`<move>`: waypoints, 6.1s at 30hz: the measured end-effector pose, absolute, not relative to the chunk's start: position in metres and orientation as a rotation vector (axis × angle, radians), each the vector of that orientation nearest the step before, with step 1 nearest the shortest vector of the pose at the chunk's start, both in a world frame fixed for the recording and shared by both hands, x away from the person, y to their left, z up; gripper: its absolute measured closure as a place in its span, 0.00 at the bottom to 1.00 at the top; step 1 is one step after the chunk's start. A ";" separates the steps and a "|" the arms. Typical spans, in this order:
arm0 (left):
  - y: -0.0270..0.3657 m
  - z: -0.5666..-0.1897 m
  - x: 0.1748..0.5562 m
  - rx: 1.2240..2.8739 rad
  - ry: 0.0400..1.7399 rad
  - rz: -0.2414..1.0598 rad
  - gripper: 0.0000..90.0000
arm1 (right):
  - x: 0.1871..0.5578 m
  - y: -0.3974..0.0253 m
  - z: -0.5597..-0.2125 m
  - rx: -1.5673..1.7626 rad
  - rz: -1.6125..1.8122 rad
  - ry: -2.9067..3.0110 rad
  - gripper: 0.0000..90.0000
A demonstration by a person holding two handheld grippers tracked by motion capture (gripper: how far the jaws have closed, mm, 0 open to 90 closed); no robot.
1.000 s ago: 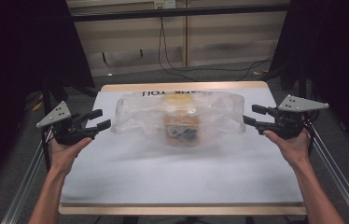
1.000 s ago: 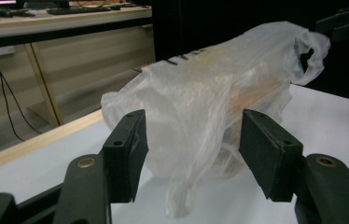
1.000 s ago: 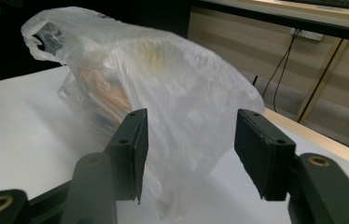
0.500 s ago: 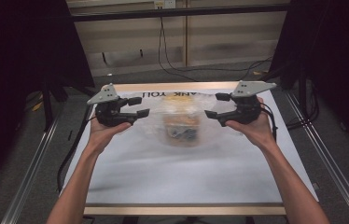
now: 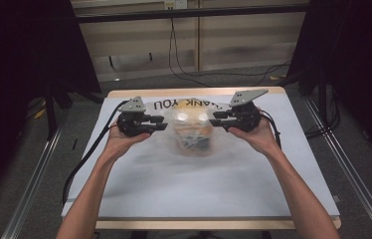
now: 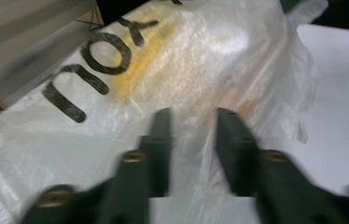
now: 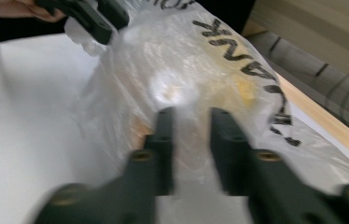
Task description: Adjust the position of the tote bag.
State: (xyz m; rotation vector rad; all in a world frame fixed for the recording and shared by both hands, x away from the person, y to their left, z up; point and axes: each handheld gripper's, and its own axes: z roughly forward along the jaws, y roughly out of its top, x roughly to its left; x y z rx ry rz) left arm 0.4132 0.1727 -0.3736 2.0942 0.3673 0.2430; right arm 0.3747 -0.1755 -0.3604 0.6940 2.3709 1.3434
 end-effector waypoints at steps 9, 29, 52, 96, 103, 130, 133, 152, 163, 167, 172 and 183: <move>0.181 -0.361 0.415 2.034 0.417 0.269 1.00 | 0.380 -0.175 -0.345 0.693 1.421 2.336 1.00; 0.144 -0.388 0.459 2.223 0.547 0.302 1.00 | 0.437 -0.165 -0.379 0.898 1.209 2.368 1.00; 0.136 -0.465 0.445 2.368 0.542 0.103 1.00 | 0.426 -0.176 -0.479 1.057 1.124 2.514 1.00; 0.152 -0.389 0.407 2.099 0.346 0.107 0.53 | 0.375 -0.171 -0.383 0.756 1.415 2.451 0.59; 0.152 -0.386 0.395 2.143 0.270 0.135 1.00 | 0.365 -0.177 -0.380 0.736 1.410 2.438 0.96; 0.143 -0.472 0.380 2.433 0.276 -0.004 1.00 | 0.342 -0.161 -0.476 0.743 1.160 2.741 1.00; 0.142 -0.471 0.377 2.442 0.274 0.008 1.00 | 0.342 -0.162 -0.482 0.768 1.172 2.748 1.00; 0.182 -0.418 0.367 2.194 0.324 0.024 0.70 | 0.324 -0.183 -0.434 0.761 1.328 2.593 0.56; 0.173 -0.407 0.399 2.205 0.384 0.089 0.92 | 0.341 -0.204 -0.406 0.785 1.347 2.488 0.87; 0.157 -0.423 0.416 2.274 0.416 0.088 0.97 | 0.364 -0.194 -0.418 0.815 1.232 2.541 1.00; 0.140 -0.447 0.429 2.345 0.436 0.064 1.00 | 0.386 -0.175 -0.435 0.833 1.112 2.627 1.00; 0.133 -0.469 0.429 2.479 0.437 0.098 1.00 | 0.403 -0.167 -0.465 0.904 0.927 2.696 1.00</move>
